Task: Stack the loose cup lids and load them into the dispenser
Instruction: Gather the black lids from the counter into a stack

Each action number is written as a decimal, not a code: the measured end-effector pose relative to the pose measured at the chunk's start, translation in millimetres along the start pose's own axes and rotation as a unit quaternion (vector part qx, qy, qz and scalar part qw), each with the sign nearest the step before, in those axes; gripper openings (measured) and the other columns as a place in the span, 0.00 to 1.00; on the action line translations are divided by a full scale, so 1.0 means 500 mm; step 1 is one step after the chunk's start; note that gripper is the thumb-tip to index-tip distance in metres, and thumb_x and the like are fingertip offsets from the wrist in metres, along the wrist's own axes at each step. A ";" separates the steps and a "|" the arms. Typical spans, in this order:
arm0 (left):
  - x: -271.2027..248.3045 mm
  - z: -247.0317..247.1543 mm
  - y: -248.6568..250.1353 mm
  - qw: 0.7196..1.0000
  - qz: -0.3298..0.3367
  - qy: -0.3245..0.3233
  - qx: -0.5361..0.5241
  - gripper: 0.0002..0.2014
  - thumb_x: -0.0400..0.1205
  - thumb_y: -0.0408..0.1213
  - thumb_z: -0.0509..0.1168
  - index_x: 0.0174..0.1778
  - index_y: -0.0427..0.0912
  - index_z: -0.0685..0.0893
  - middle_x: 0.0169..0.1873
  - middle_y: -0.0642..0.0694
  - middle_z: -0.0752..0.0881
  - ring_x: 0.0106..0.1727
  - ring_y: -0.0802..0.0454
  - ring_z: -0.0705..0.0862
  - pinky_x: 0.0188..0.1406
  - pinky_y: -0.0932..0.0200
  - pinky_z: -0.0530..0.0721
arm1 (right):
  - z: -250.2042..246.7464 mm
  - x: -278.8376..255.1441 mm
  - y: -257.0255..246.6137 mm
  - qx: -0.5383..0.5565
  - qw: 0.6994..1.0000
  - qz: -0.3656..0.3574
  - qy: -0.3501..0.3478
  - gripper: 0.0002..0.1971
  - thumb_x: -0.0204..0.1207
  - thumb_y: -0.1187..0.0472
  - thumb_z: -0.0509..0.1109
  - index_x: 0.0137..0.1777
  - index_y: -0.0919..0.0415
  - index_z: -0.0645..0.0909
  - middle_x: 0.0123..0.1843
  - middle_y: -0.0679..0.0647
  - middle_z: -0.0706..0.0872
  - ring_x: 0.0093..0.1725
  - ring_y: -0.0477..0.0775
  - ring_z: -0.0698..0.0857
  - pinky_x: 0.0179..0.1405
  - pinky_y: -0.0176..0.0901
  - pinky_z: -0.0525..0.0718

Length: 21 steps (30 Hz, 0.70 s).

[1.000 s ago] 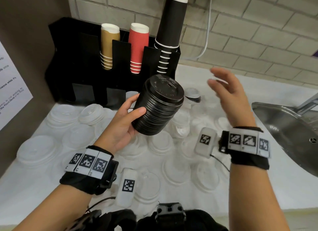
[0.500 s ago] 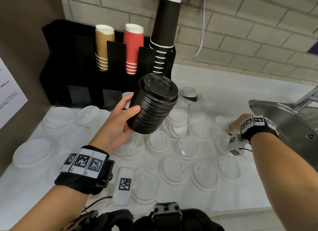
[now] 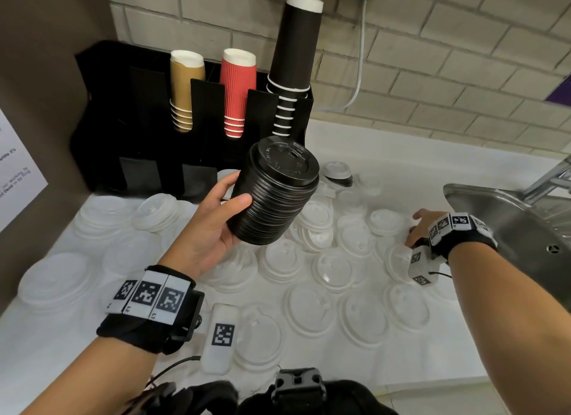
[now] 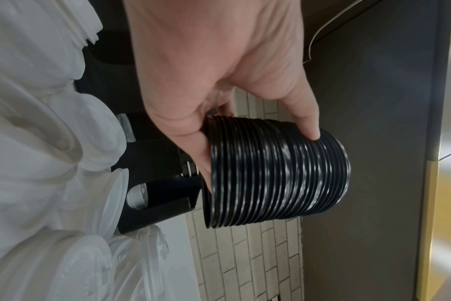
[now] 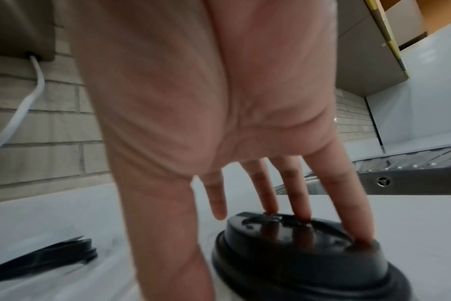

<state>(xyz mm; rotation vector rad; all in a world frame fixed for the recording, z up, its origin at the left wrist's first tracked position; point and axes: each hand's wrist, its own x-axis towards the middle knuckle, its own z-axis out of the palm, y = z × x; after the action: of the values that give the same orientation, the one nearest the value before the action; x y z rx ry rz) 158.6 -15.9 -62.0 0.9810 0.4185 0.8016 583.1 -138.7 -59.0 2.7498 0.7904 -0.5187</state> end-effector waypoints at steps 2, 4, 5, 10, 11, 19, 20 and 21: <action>0.000 -0.001 0.000 1.000 -0.002 0.000 0.000 0.34 0.71 0.41 0.71 0.76 0.47 0.73 0.55 0.49 0.89 0.57 0.51 0.88 0.47 0.56 0.88 | 0.004 0.001 0.004 -0.009 1.000 0.000 0.015 0.39 0.59 0.51 0.83 0.72 0.58 0.74 0.66 0.61 0.83 0.62 0.65 0.82 0.62 0.54 0.82; -0.001 -0.001 0.000 1.000 -0.003 0.001 -0.001 0.32 0.73 0.40 0.69 0.76 0.47 0.73 0.55 0.49 0.89 0.56 0.51 0.88 0.46 0.57 0.88 | 0.007 -0.003 0.005 -0.021 1.000 -0.003 0.019 0.28 0.59 0.50 0.80 0.59 0.61 0.84 0.53 0.60 0.88 0.52 0.63 0.86 0.56 0.52 0.85; -0.002 -0.002 -0.001 1.000 -0.004 0.001 -0.001 0.32 0.73 0.40 0.68 0.77 0.47 0.73 0.55 0.49 0.89 0.56 0.51 0.88 0.46 0.57 0.88 | 0.008 -0.009 0.005 -0.033 0.999 -0.004 0.016 0.24 0.59 0.48 0.79 0.53 0.60 0.86 0.48 0.58 0.89 0.47 0.61 0.87 0.52 0.49 0.86; -0.008 -0.006 0.002 1.000 -0.004 0.000 -0.004 0.33 0.73 0.40 0.70 0.76 0.47 0.73 0.54 0.49 0.89 0.56 0.52 0.88 0.45 0.57 0.88 | 0.012 -0.035 -0.002 -0.078 0.997 -0.005 0.021 0.28 0.64 0.44 0.78 0.61 0.58 0.83 0.56 0.56 0.89 0.52 0.59 0.88 0.49 0.44 0.83; -0.009 -0.006 0.003 1.000 -0.003 -0.001 -0.005 0.34 0.71 0.41 0.72 0.75 0.48 0.74 0.54 0.49 0.90 0.55 0.52 0.89 0.44 0.58 0.88 | 0.013 -0.037 -0.002 -0.066 0.998 -0.001 0.024 0.30 0.66 0.45 0.78 0.65 0.59 0.81 0.58 0.58 0.88 0.52 0.59 0.87 0.48 0.44 0.82; -0.014 -0.012 0.002 1.000 -0.006 0.004 -0.011 0.32 0.73 0.39 0.69 0.76 0.48 0.74 0.55 0.48 0.89 0.55 0.52 0.89 0.44 0.57 0.88 | -0.062 -0.084 -0.044 0.181 0.974 -0.022 0.133 0.31 0.70 0.48 0.72 0.72 0.55 0.70 0.58 0.62 0.82 0.50 0.64 0.82 0.49 0.50 0.82; -0.013 -0.011 0.001 1.000 -0.006 0.002 -0.010 0.32 0.73 0.39 0.69 0.76 0.48 0.74 0.56 0.48 0.89 0.56 0.52 0.89 0.45 0.57 0.88 | -0.084 -0.103 -0.064 0.223 0.963 -0.061 0.139 0.30 0.70 0.48 0.73 0.71 0.53 0.71 0.57 0.62 0.83 0.50 0.63 0.82 0.48 0.51 0.82; -0.013 -0.009 0.000 1.000 -0.008 -0.001 -0.011 0.32 0.73 0.39 0.69 0.76 0.49 0.73 0.56 0.48 0.89 0.57 0.52 0.88 0.46 0.57 0.88 | -0.102 -0.125 -0.088 0.267 0.948 -0.108 0.134 0.28 0.70 0.49 0.75 0.70 0.52 0.72 0.57 0.61 0.83 0.51 0.63 0.83 0.49 0.52 0.84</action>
<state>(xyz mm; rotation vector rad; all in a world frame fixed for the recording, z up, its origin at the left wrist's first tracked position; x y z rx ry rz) 151.6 -18.2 -64.7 0.9573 0.4147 0.7898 523.2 -115.2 6.7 3.3031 1.1757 -0.4563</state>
